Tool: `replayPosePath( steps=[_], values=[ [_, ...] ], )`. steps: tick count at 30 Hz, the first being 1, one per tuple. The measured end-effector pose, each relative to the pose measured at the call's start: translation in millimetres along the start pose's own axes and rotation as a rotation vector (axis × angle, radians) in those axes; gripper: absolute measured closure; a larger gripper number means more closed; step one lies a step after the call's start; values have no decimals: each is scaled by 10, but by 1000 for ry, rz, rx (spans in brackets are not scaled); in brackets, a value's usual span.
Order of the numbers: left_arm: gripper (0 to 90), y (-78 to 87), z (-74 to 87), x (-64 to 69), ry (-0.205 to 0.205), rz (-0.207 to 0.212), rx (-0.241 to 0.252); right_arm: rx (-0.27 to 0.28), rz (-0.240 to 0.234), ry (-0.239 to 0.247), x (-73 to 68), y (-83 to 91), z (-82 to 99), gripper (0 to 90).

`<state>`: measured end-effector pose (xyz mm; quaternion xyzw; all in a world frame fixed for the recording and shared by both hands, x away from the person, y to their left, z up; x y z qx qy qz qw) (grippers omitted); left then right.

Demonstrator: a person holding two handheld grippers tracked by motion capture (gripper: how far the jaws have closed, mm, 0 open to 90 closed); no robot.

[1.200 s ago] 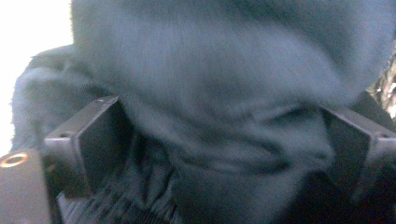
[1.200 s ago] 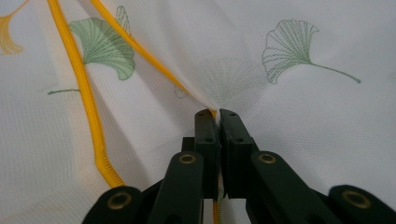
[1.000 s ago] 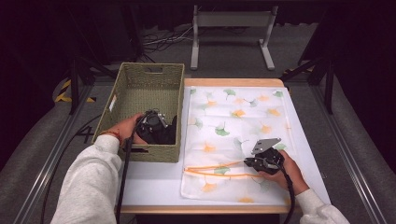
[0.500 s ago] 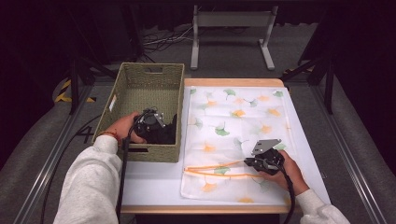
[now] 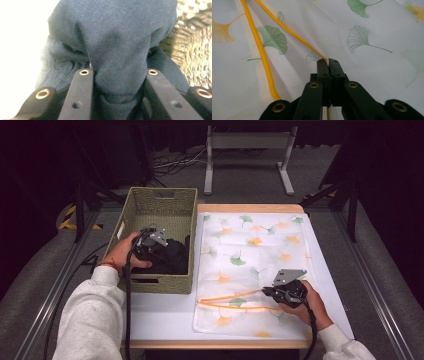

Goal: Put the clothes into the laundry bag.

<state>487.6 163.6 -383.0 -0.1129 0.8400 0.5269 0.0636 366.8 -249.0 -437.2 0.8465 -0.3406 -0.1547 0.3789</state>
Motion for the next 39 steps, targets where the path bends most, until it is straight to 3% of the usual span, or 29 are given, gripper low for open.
replayPosePath(
  steps=[5, 7, 10, 16, 18, 20, 26, 34, 39],
  values=[
    [732, 199, -27, -12, 21, -77, 96, 37, 2, -3, -2, 50, -19, 889],
    [732, 281, -45, 2, 32, -122, 102, 46, 2, -4, -3, 62, -22, 889],
    [732, 345, -67, 22, 35, -144, 117, 52, 4, -6, 1, 67, -23, 889],
    [734, 538, -91, 86, 57, -188, 196, 70, 9, -15, 15, 92, -33, 889],
    [734, 614, -100, 98, 68, -186, 230, 77, 10, -17, 18, 101, -36, 889],
    [735, 693, -127, 116, 63, -213, 241, 81, 9, -22, 21, 105, -39, 889],
    [735, 855, -233, 188, 50, -239, 262, 91, 17, -23, 30, 116, -46, 889],
    [735, 971, -397, 298, 14, -250, 269, 108, 18, -31, 36, 145, -56, 890],
    [735, 1061, -489, 369, 1, -244, 302, 113, 19, -33, 40, 153, -59, 890]
  ],
)
Point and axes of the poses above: each handheld gripper's, and its own axes: y roughly backward along the jaws, z roughly out of its underside, x roughly to its right, the point moved 3 cm from there along -y, roughly forward along the jaws, and after that the axes turned 11 degrees about -y, right-handed, at the moved point
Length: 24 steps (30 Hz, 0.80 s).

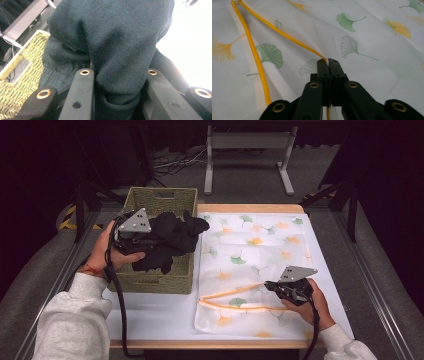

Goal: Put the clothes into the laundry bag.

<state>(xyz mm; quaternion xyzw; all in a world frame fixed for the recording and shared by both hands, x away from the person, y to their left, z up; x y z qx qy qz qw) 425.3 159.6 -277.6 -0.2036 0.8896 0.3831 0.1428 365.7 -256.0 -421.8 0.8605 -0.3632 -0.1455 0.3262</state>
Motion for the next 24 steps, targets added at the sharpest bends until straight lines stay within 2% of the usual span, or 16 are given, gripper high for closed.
replayPosePath(
  steps=[2, 7, 15, 17, 24],
  values=[
    [735, 5, -38, 29, 4, 25, 27, 1, 1, 0, 0, -1, -2, 890],
    [735, 25, -139, 92, 6, 46, 62, 4, 1, -2, -2, 4, -6, 890],
    [735, 21, -403, 270, -40, 80, 68, 5, 2, -2, 0, 3, -7, 890],
    [736, 24, -436, 290, -34, 83, 71, 5, 3, -2, -2, 5, -8, 890],
    [735, -78, -664, 491, -49, 145, 77, -6, -1, -2, -9, -10, -4, 890]
  ],
)
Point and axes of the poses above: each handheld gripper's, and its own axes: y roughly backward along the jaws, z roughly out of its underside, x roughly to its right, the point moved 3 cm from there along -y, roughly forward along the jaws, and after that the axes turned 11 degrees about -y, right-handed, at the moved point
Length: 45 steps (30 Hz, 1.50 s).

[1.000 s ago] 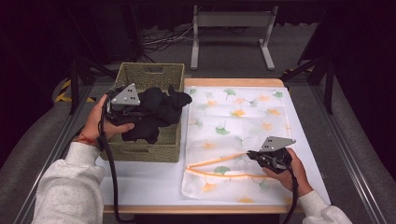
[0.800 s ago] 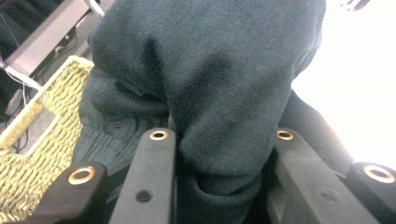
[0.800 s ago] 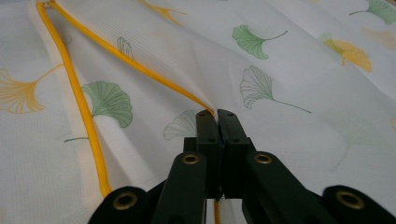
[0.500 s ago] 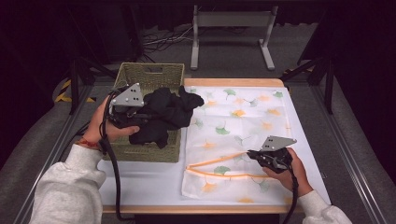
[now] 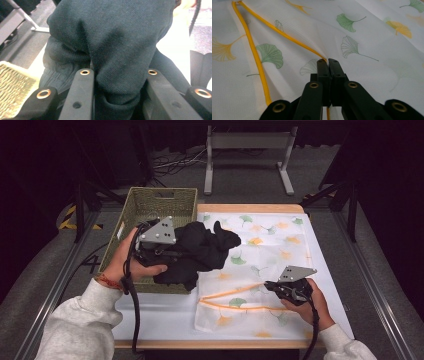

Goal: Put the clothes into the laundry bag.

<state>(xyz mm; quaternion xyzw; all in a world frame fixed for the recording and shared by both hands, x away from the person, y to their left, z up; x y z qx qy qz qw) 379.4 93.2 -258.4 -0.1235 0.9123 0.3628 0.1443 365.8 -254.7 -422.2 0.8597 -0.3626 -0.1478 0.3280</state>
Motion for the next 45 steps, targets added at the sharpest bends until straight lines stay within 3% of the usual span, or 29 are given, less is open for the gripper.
replayPosePath(
  steps=[7, 11, 23, 29, 35, 39, 45],
  values=[
    [735, -174, -79, 131, -2, 40, -5, 5, 3, 1, 3, 3, -2, 890],
    [735, -345, -136, 320, -25, 86, 16, 7, 4, -2, 0, -1, -6, 890],
    [735, -857, -188, 715, -75, 199, 2, 16, 12, -15, -5, -8, -16, 891],
    [735, -1091, -135, 836, -58, 257, 12, 24, 16, -22, 2, 7, -19, 890],
    [735, -1277, -4, 982, -53, 305, -8, 45, 20, -31, 18, 33, -41, 890],
    [735, -1421, 59, 1067, -60, 343, -52, 76, 17, -44, 27, 83, -88, 890],
    [734, -1584, 54, 1115, -61, 357, -84, 111, 21, -48, -3, 142, -168, 890]
  ],
)
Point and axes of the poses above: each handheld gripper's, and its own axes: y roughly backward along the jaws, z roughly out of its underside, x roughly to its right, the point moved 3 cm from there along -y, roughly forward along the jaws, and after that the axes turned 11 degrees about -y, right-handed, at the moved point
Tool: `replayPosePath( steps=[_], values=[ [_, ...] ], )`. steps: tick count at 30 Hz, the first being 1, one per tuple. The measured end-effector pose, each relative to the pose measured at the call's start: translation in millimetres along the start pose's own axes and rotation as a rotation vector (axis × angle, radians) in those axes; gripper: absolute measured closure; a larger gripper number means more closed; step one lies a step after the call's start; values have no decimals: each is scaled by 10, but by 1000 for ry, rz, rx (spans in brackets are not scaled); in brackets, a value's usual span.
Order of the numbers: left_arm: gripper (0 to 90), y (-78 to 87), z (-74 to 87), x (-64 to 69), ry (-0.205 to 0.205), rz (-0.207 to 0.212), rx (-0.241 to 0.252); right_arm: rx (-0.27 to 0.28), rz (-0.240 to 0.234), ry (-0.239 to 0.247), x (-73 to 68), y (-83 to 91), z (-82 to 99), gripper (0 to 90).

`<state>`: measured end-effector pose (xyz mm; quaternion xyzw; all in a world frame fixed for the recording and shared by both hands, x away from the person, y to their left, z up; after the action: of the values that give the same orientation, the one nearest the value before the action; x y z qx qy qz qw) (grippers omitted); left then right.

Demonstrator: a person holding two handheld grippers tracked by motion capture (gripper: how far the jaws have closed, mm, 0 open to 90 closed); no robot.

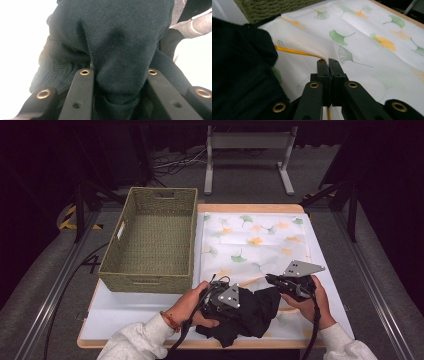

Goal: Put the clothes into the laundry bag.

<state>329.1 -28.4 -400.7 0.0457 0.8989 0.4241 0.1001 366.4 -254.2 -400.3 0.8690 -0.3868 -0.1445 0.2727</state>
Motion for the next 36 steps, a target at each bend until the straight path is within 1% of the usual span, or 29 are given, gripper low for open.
replayPosePath(
  steps=[2, 4, 6, 9, 13, 14, 18, 20, 21, 22, 23, 24, 25, 26, 27, 28, 29, 31, 35, 36],
  values=[
    [734, -66, -15, -7, -12, -4, -32, 11, 5, 10, -27, 21, -36, 890],
    [734, -117, -24, -17, -10, -13, -46, 24, 0, 12, -53, 51, -64, 890],
    [733, -166, -20, -47, 17, -17, -47, 34, 0, 19, -73, 77, -83, 890],
    [733, -222, -9, -70, 35, -41, -75, 42, -7, 26, -109, 106, -101, 890],
    [731, -303, 11, -94, 49, -58, -97, 56, -25, 47, -196, 152, -136, 890],
    [730, -328, 21, -97, 66, -60, -100, 57, -35, 51, -221, 160, -141, 890],
    [723, -402, 70, -139, 108, -70, -88, 52, -60, 76, -325, 179, -149, 891],
    [720, -413, 85, -153, 116, -71, -86, 52, -70, 90, -379, 182, -150, 890],
    [719, -421, 99, -162, 126, -70, -80, 52, -70, 90, -379, 182, -150, 890],
    [718, -430, 115, -171, 136, -76, -76, 53, -78, 97, -415, 192, -151, 890],
    [718, -441, 131, -180, 145, -81, -73, 53, -78, 97, -415, 192, -151, 890],
    [716, -453, 148, -188, 158, -73, -63, 55, -84, 101, -441, 203, -153, 890],
    [715, -470, 173, -204, 178, -77, -52, 57, -86, 103, -447, 212, -155, 890],
    [713, -473, 180, -212, 185, -87, -51, 63, -85, 101, -455, 220, -160, 890],
    [710, -473, 180, -212, 185, -87, -51, 67, -86, 103, -459, 231, -166, 890],
    [710, -478, 184, -214, 199, -90, -50, 67, -86, 103, -459, 231, -166, 890],
    [708, -480, 183, -219, 203, -99, -50, 70, -90, 103, -467, 239, -170, 890],
    [699, -476, 181, -214, 201, -102, -50, 73, -91, 103, -480, 248, -172, 890],
    [675, -440, 181, -213, 217, -135, -33, 69, -89, 107, -477, 249, -163, 890],
    [674, -426, 182, -213, 210, -139, -35, 67, -87, 104, -477, 244, -157, 890]
  ],
)
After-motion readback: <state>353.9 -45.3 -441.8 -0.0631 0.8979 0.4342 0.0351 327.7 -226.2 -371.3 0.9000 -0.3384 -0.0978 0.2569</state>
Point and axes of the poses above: each handheld gripper's, and its own axes: y roughly backward along the jaws, z roughly out of its underside, x roughly to its right, the point moved 3 cm from there along -y, roughly forward along the jaws, and after that the axes turned 11 degrees about -y, right-handed, at the moved point
